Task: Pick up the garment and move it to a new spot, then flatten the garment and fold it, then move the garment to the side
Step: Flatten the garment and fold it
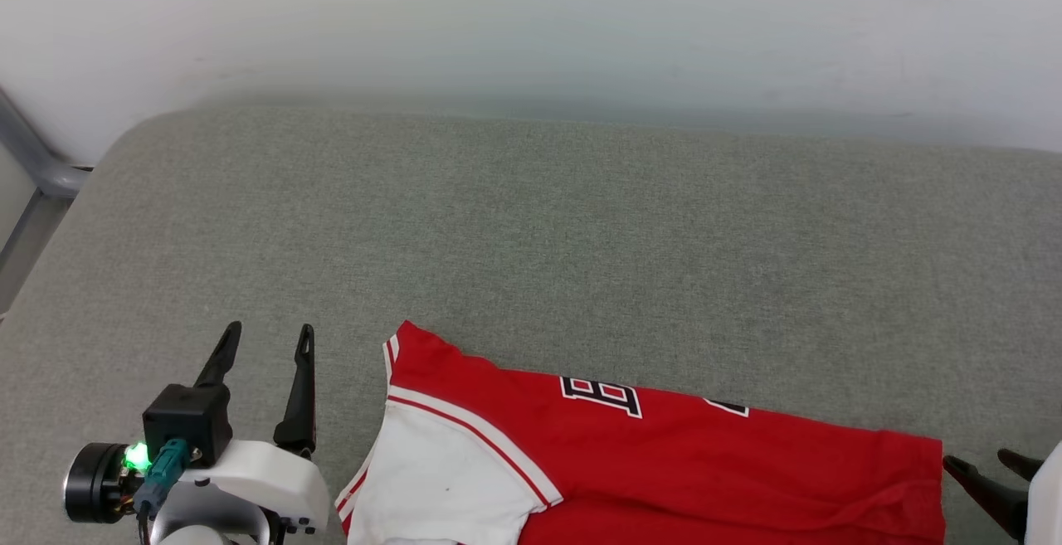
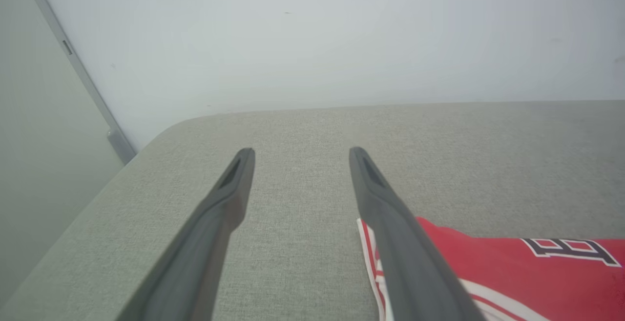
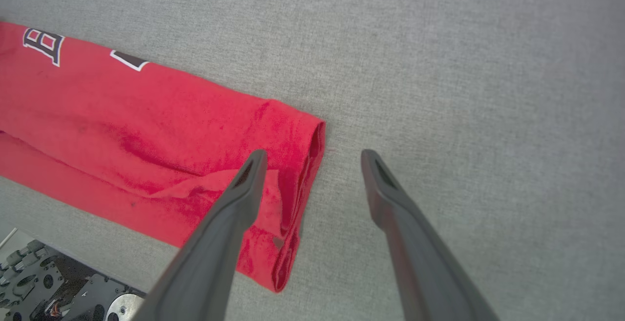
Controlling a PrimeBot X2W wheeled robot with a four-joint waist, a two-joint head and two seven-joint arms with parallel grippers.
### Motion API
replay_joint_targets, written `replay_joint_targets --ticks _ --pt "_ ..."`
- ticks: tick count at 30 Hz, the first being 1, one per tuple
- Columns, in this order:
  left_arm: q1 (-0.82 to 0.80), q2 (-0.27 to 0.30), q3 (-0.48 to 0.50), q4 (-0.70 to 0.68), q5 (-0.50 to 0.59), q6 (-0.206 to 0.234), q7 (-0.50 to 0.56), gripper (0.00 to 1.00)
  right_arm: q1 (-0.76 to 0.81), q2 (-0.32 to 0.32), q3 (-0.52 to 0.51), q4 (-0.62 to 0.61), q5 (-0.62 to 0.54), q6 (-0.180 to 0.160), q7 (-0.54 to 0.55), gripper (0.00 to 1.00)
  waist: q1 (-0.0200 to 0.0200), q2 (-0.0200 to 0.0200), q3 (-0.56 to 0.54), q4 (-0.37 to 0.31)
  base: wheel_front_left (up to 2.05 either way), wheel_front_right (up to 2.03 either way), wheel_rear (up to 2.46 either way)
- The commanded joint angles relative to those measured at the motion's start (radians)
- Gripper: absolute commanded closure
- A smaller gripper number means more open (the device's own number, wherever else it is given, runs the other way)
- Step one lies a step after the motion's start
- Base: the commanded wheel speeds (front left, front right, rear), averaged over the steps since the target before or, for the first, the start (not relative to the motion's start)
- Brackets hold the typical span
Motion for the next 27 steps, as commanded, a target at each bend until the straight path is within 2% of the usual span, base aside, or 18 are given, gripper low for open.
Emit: replay_joint_targets --ticks 1,5,10,18,19,21,27 --pt "0.033 -0.023 0.040 -0.009 0.037 0.006 -0.004 0.00 0.018 0.016 -0.012 0.011 0.011 -0.001 0.021 0.00 -0.0001 -0.0001 0.004 0.007 0.00 0.00 0.00" --pt "0.114 -0.099 0.164 -0.024 0.145 0.011 -0.004 0.00 0.028 0.043 -0.042 0.031 0.024 -0.001 0.077 0.00 -0.0001 -0.0001 0.012 0.024 0.00 0.00 0.00" --pt "0.204 -0.199 0.303 -0.036 0.260 -0.013 -0.004 0.00 0.038 0.071 -0.047 0.046 0.004 -0.001 0.105 0.00 -0.0001 -0.0001 0.026 0.046 0.00 0.00 0.00" --pt "0.295 -0.356 0.445 -0.057 0.448 -0.083 -0.003 0.00 0.017 0.114 -0.025 0.097 -0.002 -0.001 0.118 0.00 -0.0001 -0.0001 0.051 0.071 0.00 0.00 0.00" --pt "0.295 -0.356 0.445 -0.057 0.448 -0.083 -0.003 0.00 0.017 0.114 -0.025 0.097 -0.002 -0.001 0.118 0.00 -0.0001 -0.0001 0.051 0.071 0.00 0.00 0.00" --pt "0.315 -0.409 0.485 -0.050 0.494 -0.119 -0.004 0.00 0.017 0.126 -0.006 0.126 -0.004 -0.001 0.115 0.00 -0.0001 -0.0001 0.056 0.080 0.00 0.00 0.00" --pt "0.327 -0.471 0.532 -0.033 0.561 -0.188 -0.004 0.00 0.026 0.139 0.025 0.178 -0.001 -0.001 0.103 0.00 -0.0001 -0.0001 0.059 0.095 0.00 0.00 0.00"
